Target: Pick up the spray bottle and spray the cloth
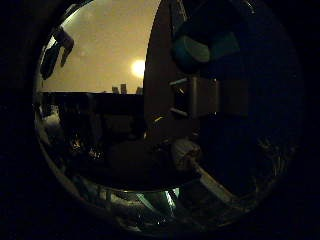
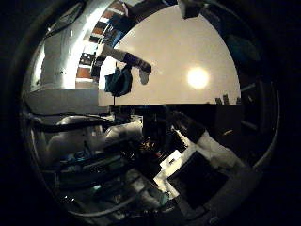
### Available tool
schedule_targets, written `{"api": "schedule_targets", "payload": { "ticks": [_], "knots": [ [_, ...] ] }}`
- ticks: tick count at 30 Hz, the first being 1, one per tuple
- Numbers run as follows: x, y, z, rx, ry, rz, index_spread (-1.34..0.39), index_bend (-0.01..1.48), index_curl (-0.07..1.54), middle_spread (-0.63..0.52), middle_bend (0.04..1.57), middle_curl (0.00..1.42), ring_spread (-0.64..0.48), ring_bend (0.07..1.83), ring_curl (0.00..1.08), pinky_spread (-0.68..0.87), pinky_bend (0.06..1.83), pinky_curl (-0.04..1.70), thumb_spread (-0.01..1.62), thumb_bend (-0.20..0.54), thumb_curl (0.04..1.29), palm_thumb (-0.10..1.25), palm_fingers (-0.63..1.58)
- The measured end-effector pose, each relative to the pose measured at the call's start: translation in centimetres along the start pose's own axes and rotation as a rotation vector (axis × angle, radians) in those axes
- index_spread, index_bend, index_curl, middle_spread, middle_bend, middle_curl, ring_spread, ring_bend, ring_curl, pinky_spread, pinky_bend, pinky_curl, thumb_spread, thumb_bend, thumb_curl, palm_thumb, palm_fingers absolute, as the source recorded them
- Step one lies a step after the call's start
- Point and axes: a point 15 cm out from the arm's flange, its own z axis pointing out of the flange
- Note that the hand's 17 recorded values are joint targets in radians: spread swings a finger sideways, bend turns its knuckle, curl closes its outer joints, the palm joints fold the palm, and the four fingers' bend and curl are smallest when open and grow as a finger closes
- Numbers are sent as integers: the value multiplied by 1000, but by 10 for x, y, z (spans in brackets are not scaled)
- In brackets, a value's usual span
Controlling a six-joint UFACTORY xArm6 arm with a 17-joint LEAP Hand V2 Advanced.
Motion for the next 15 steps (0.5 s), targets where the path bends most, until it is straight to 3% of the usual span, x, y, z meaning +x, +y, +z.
{"api": "schedule_targets", "payload": {
  "ticks": [15],
  "knots": [
    [-12,-21,-3,25,-15,-35,-357,186,366,21,189,321,179,196,245,365,192,285,1050,-22,336,736,231]
  ]
}}
